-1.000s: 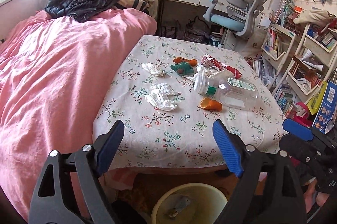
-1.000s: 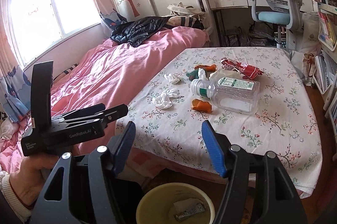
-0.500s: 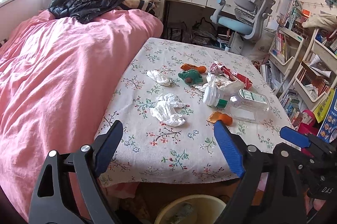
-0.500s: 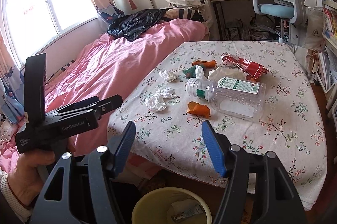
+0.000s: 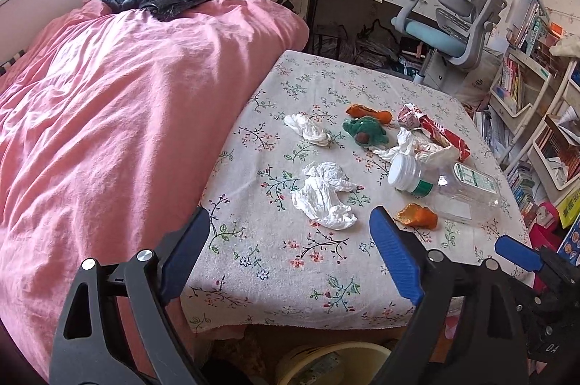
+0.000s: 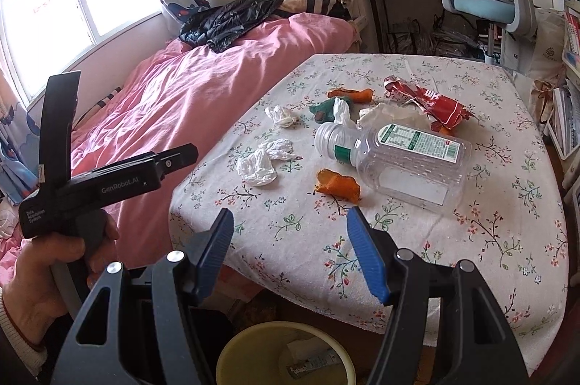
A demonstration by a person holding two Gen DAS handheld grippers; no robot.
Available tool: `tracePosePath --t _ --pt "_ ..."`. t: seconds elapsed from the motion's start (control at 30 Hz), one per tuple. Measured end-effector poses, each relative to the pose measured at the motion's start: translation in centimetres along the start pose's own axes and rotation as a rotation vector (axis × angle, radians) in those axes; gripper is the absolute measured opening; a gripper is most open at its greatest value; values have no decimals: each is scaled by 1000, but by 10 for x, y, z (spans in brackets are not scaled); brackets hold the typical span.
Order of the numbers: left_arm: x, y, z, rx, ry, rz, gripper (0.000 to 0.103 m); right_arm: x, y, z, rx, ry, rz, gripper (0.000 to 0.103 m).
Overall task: Collect trash
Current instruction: 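Grasp the crumpled tissue with the left gripper while the right gripper grasps the orange peel, then move both grippers over the yellow bin and open them to drop the items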
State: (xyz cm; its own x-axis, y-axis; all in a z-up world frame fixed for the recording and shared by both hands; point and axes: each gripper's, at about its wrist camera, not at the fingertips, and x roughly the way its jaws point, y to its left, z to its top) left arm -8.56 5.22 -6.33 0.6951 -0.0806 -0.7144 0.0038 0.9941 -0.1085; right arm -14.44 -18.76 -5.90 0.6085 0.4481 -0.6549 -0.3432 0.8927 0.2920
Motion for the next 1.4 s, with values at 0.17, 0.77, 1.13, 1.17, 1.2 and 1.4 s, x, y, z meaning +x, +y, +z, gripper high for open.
tracePosePath --t 0.17,0.77,1.13,1.17,1.2,1.4 --pt "28 -7 2 25 82 0 86 20 1 6 -38 48 -31 63" --pt "111 -36 18 206 237 -1 52 100 -19 28 -131 202 -102 58" --pt "85 -12 30 62 203 -166 9 86 -17 29 -140 174 -102 19" --pt "81 -10 30 52 193 -172 9 81 -16 29 -133 165 -95 19" --pt "77 -8 30 43 182 -178 9 76 -15 29 -126 156 -88 18" --pt "48 -10 25 52 120 -211 9 44 -4 22 -71 120 -4 18"
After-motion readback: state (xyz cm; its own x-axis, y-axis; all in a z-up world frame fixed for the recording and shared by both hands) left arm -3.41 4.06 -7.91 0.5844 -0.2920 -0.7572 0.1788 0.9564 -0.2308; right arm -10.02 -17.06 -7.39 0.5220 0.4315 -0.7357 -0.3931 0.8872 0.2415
